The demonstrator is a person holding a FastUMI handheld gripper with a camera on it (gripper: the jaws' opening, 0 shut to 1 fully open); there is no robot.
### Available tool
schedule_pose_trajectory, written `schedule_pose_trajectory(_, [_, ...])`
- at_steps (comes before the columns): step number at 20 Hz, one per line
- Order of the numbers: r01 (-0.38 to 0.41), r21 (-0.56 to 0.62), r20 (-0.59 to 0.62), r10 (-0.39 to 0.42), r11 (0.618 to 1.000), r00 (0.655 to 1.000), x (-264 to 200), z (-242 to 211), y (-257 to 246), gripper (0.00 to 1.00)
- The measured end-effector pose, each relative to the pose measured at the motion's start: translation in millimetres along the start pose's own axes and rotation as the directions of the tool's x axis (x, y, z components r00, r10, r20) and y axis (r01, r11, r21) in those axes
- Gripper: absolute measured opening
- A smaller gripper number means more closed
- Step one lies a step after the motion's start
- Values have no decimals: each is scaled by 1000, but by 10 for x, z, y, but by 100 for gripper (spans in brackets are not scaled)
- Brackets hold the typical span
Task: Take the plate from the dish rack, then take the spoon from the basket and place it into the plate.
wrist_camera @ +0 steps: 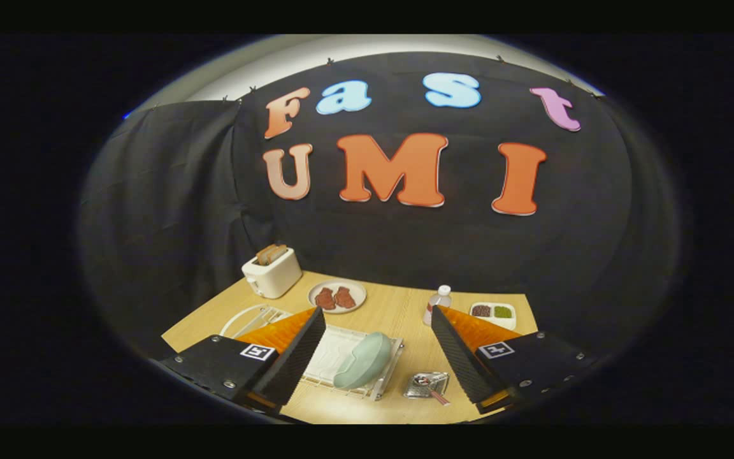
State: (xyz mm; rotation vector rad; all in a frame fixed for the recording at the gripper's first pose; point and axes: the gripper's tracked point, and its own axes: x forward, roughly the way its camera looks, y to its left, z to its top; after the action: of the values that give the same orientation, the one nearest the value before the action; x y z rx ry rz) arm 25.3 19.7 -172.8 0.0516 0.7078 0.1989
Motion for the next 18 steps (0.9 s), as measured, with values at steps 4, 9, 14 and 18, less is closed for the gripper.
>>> schedule_pose_trajectory(4, [-16,38,-192,23,999,981,299,-355,31,96])
schedule_pose_trajectory(9, [-2,11,-361,6,1000,932,727,-809,-5,90])
schedule_pose_trajectory(14, [30,47,-500,-2,998,866,1102,-1093,22,84])
schedule_pose_trajectory(18, [86,91,-596,-15,992,803,1341,-1365,47,80])
